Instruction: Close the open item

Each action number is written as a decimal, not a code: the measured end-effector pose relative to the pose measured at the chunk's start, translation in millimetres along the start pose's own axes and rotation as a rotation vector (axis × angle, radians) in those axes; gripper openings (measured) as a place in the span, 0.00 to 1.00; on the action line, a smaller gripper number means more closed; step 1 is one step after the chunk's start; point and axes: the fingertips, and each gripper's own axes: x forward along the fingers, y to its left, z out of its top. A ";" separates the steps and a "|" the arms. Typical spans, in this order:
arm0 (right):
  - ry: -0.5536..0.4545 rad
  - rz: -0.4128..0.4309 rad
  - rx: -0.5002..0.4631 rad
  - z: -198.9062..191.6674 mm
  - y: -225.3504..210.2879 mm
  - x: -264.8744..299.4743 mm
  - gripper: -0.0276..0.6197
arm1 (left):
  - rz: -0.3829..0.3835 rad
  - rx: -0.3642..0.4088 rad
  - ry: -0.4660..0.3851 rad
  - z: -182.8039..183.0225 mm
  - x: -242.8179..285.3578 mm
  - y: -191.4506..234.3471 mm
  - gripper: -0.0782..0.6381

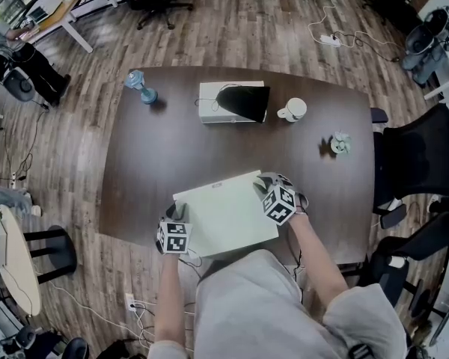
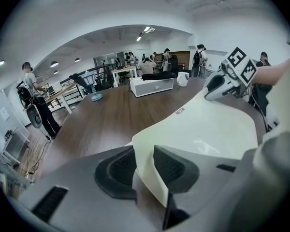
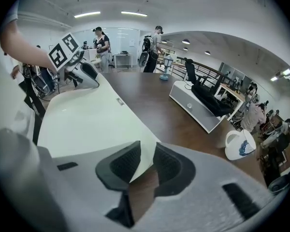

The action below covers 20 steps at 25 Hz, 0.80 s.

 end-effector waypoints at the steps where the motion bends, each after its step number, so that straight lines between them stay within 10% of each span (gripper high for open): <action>1: -0.004 -0.011 -0.006 0.1 0.1 -0.1 0.17 | 0.002 -0.011 0.007 -0.7 0.5 0.8 0.23; 8: -0.022 -0.015 0.019 0.1 -1.1 -1.1 0.18 | -0.024 -0.174 0.015 -5.3 -1.9 7.8 0.31; 15: -0.025 -0.045 0.047 -2.5 -9.7 -3.9 0.29 | -0.003 -0.158 -0.005 -2.3 -5.0 6.1 0.30; 20: -0.023 -0.086 0.013 -2.8 -2.2 -0.7 0.16 | -0.004 -0.158 -0.005 -3.6 -3.5 5.7 0.30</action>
